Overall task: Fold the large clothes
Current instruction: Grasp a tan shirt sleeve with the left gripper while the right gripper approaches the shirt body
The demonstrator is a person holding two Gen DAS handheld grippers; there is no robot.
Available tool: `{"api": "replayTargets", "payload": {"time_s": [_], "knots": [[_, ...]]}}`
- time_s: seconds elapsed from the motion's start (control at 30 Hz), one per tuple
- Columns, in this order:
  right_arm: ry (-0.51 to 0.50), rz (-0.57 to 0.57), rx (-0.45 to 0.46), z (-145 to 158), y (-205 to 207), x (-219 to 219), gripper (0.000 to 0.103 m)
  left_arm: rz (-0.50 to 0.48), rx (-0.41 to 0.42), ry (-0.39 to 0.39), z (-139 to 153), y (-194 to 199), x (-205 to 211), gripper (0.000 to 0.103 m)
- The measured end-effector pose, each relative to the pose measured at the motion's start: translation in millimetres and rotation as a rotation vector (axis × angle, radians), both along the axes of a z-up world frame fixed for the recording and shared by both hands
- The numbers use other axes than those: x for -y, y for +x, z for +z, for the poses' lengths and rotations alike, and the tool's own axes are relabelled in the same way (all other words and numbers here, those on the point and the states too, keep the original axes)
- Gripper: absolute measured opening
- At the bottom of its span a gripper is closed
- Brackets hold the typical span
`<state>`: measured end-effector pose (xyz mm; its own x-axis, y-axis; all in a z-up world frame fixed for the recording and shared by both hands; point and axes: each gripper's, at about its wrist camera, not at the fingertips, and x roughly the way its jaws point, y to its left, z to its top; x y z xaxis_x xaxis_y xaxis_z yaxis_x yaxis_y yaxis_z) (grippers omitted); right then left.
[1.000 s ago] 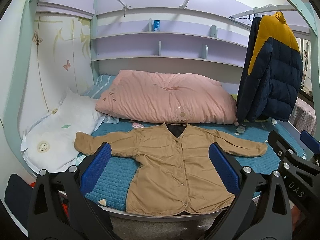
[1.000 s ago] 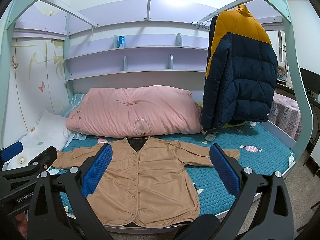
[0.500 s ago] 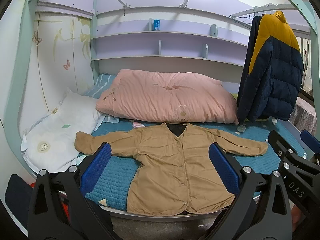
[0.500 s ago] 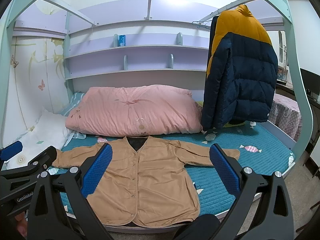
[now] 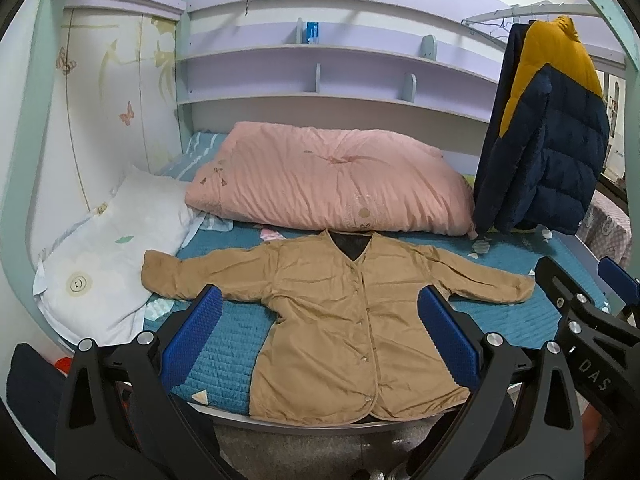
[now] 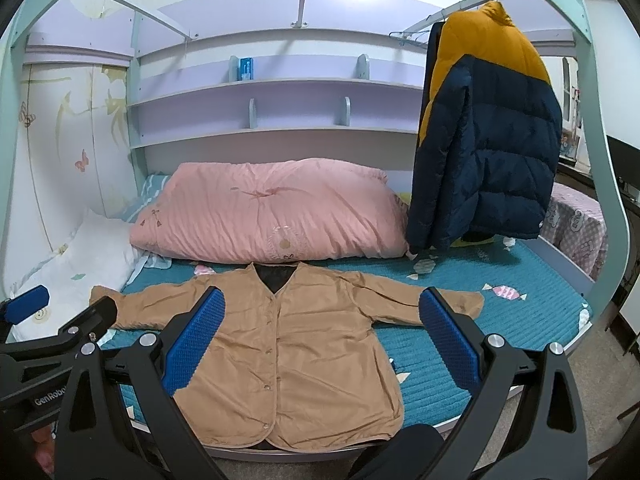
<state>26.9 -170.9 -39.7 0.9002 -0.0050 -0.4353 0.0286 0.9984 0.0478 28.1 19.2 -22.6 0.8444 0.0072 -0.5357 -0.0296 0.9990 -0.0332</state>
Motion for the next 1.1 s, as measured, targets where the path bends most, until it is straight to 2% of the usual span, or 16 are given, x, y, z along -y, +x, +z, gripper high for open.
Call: {"api": "replayTargets", "payload": {"time_s": [0.17, 0.3, 0.5, 0.7, 0.87, 0.97, 1.03, 1.1], "knots": [[-0.016, 0.04, -0.049, -11.2, 25.2, -17.4, 0.094, 0.032, -0.039, -0.026, -16.8, 22.4, -21.7, 0.098], [-0.038, 0.056, -0.112, -27.5, 51.4, -36.6, 0.094, 0.11, -0.094, -0.059, -38.2, 47.7, -54.1, 0.098], [-0.076, 0.102, -0.201, -57.3, 96.9, -76.9, 0.094, 0.247, -0.2, -0.102, -80.9, 86.0, -122.1, 0.098], [-0.108, 0.202, -0.313, -93.5, 155.6, -135.5, 0.093, 0.408, -0.32, -0.156, -128.2, 120.1, -199.8, 0.098], [-0.09, 0.282, -0.427, -125.5, 213.7, -183.9, 0.089, 0.513, -0.41, -0.278, -168.8, 152.6, -266.8, 0.098], [-0.086, 0.306, -0.455, -135.0, 245.9, -205.7, 0.089, 0.566, -0.452, -0.356, -185.6, 173.0, -299.7, 0.098], [-0.08, 0.323, -0.472, -141.7, 265.0, -217.4, 0.089, 0.607, -0.473, -0.372, -193.9, 192.4, -323.8, 0.098], [-0.081, 0.32, -0.506, -152.2, 289.6, -231.4, 0.084, 0.625, -0.477, -0.372, -200.4, 209.6, -342.3, 0.098]]}}
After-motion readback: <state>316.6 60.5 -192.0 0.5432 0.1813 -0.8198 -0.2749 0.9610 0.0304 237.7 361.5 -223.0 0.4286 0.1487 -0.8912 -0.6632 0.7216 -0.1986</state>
